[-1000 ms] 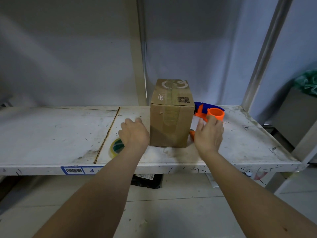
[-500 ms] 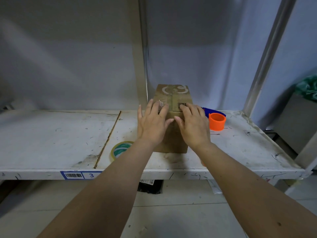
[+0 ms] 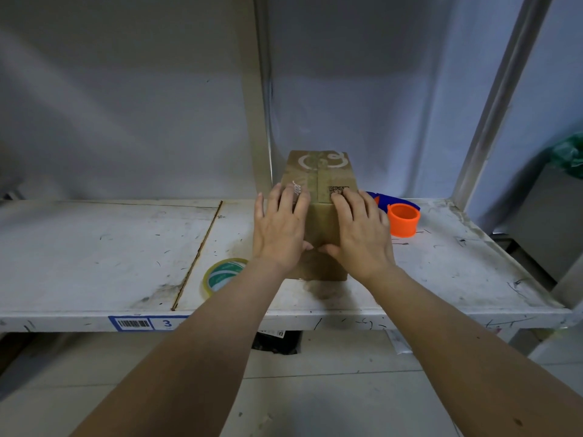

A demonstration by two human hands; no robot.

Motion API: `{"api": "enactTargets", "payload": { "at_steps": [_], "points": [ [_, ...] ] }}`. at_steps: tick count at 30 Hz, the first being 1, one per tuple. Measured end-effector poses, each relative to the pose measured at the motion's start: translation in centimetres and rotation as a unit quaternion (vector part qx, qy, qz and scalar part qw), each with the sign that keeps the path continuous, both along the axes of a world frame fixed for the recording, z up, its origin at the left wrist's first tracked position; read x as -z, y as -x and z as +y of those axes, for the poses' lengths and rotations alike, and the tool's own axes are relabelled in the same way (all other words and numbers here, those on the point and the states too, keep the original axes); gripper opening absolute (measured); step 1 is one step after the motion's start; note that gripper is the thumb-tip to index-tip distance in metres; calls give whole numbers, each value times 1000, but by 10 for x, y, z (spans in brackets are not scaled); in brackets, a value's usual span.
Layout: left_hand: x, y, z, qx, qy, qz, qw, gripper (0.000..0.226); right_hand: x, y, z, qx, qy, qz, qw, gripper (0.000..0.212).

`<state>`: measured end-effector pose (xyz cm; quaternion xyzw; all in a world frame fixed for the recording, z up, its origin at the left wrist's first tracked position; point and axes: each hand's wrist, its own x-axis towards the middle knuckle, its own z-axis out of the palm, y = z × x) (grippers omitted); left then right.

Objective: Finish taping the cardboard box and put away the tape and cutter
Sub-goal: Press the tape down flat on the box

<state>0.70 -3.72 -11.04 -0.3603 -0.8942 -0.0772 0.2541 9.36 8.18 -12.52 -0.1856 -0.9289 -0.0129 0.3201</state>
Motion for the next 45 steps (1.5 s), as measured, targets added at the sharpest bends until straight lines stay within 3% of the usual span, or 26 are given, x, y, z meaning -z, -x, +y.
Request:
{"api": "enactTargets", "payload": {
  "at_steps": [5, 12, 15, 18, 21, 28, 36, 45],
  "points": [
    [-2, 0, -2, 0, 15, -1, 1000, 99, -8, 10, -10, 23, 50, 68, 996, 65],
    [1, 2, -7, 18, 14, 14, 1000, 100, 3, 5, -11, 19, -1, -10, 1000, 102],
    [-1, 4, -9, 30, 8, 4, 999, 96, 2, 4, -6, 2, -1, 11, 1000, 84],
    [-2, 8, -12, 48, -18, 3, 999, 79, 2, 7, -3, -25, 16, 33, 999, 66],
    [-1, 16, -9, 47, -42, 2, 998, 63, 0, 15, -1, -40, 38, 40, 998, 63],
    [-6, 45, 15, 18, -45, -27, 998, 56, -11, 49, 11, -34, 84, 15, 996, 57],
    [-8, 58, 26, 14, -54, -56, 997, 57, -8, 66, 18, -13, 90, 17, 996, 56],
    [-11, 25, -1, -22, -111, -201, 973, 82, -15, 48, 6, 18, 80, -32, 996, 65]
  ]
}}
